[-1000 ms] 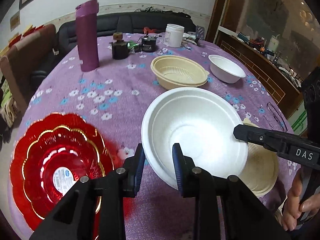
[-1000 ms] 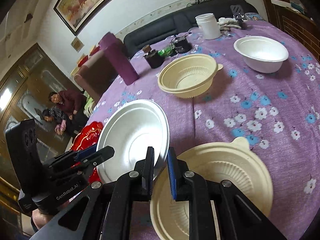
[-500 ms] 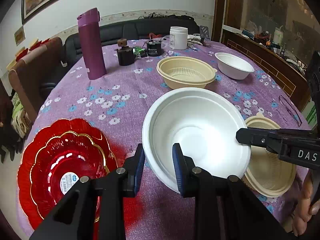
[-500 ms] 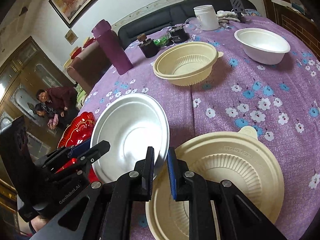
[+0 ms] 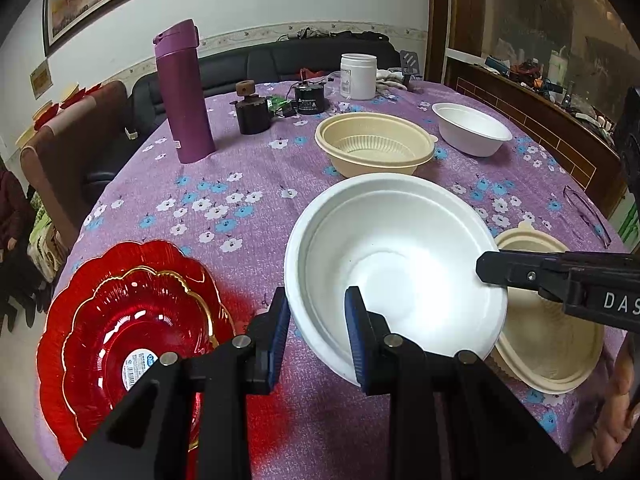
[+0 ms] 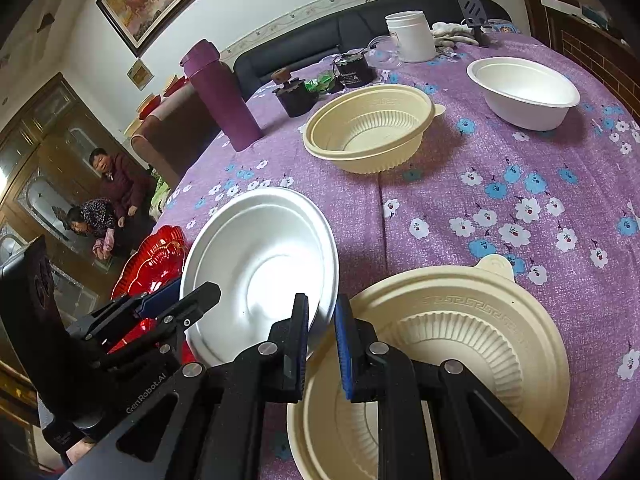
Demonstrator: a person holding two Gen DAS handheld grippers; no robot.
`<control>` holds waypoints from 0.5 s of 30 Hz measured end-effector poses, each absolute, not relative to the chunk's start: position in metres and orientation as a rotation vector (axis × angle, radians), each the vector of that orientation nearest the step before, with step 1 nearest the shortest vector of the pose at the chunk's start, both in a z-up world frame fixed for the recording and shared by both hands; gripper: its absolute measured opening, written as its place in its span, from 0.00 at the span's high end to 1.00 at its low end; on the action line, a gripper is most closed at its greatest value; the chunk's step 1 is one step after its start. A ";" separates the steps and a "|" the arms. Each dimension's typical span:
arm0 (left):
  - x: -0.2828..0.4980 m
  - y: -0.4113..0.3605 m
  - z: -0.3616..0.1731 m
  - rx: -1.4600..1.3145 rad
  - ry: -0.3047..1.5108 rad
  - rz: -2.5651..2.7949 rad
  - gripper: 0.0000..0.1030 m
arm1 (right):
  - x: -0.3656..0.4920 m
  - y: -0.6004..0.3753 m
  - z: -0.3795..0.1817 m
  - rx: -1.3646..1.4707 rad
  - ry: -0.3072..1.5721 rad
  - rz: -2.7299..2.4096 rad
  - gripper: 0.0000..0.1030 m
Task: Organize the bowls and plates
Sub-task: 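Carry the white foam bowl with the left gripper over the red plate stack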
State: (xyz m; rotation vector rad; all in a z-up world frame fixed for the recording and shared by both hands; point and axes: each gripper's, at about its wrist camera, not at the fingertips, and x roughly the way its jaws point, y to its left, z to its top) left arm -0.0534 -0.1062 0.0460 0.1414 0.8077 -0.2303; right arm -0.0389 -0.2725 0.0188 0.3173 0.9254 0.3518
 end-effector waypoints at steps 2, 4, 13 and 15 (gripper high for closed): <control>-0.053 -0.106 0.046 0.139 0.808 -0.231 0.75 | -0.039 -0.272 0.019 0.320 0.926 0.352 0.85; -0.053 -0.106 0.046 0.139 0.807 -0.229 0.75 | -0.038 -0.272 0.019 0.322 0.927 0.353 0.85; -0.056 -0.100 0.050 0.127 0.789 -0.225 0.74 | -0.039 -0.269 0.021 0.326 0.919 0.361 0.85; -0.057 -0.099 0.052 0.123 0.785 -0.225 0.73 | -0.039 -0.268 0.022 0.329 0.915 0.366 0.85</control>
